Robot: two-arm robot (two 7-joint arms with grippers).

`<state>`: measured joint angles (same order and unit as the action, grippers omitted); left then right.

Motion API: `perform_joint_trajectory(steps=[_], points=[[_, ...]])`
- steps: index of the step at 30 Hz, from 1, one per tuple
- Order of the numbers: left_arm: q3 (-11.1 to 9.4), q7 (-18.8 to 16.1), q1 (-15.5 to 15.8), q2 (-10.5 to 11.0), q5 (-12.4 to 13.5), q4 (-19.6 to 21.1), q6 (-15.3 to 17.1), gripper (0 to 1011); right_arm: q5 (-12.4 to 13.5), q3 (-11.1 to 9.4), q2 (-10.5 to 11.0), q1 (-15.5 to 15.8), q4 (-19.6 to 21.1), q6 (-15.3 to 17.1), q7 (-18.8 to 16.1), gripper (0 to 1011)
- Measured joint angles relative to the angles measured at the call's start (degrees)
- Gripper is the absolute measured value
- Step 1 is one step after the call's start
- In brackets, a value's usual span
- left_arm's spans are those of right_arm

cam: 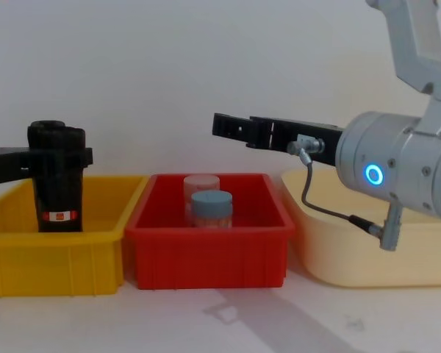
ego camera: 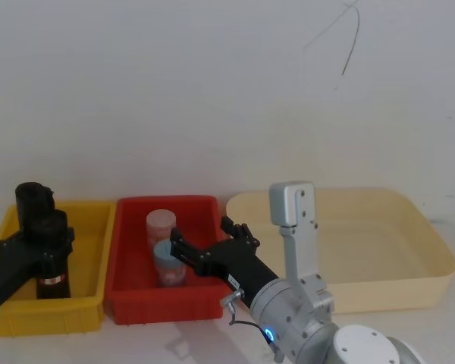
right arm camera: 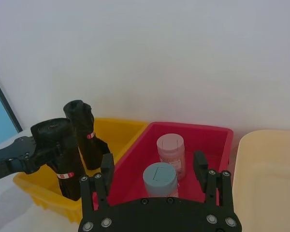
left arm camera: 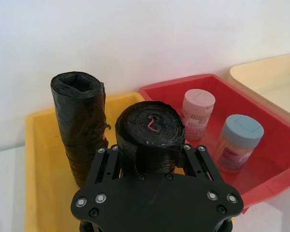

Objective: Pick up the garbage bag with the one hand and transfer it to the other hand.

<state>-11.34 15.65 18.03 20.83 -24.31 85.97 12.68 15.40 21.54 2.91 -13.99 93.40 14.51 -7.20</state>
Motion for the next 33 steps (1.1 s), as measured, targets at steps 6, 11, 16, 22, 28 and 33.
perform_joint_trajectory(steps=[6, 11, 16, 22, 28, 33], points=[[-0.20, 0.31, 0.10, 0.07, -0.16, -0.14, -0.06, 504, 0.01, -0.05, 0.00, 0.00, 0.00, 0.01, -0.04, 1001], [-0.57, 1.16, 0.49, 0.33, -0.39, -0.12, -0.21, 504, 0.01, -0.07, 0.00, 0.00, 0.00, 0.00, -0.06, 1002], [-1.13, 2.42, 1.42, 0.81, -0.71, 1.12, -0.21, 503, 0.01, -0.07, 0.00, 0.00, 0.00, 0.00, -0.07, 1001], [-2.03, 4.26, 3.50, 1.84, -1.13, 3.49, 1.39, 504, 0.00, -0.06, 0.00, 0.00, 0.00, 0.00, -0.07, 1001], [-3.09, 5.34, 5.77, 2.98, -0.92, 5.05, 3.08, 504, 0.00, -0.07, 0.00, 0.00, 0.00, 0.00, -0.07, 1001], [-4.18, 6.33, 8.48, 3.55, -0.38, 4.76, 3.57, 504, 0.00, -0.06, -0.01, 0.00, 0.00, -0.01, -0.07, 1001]])
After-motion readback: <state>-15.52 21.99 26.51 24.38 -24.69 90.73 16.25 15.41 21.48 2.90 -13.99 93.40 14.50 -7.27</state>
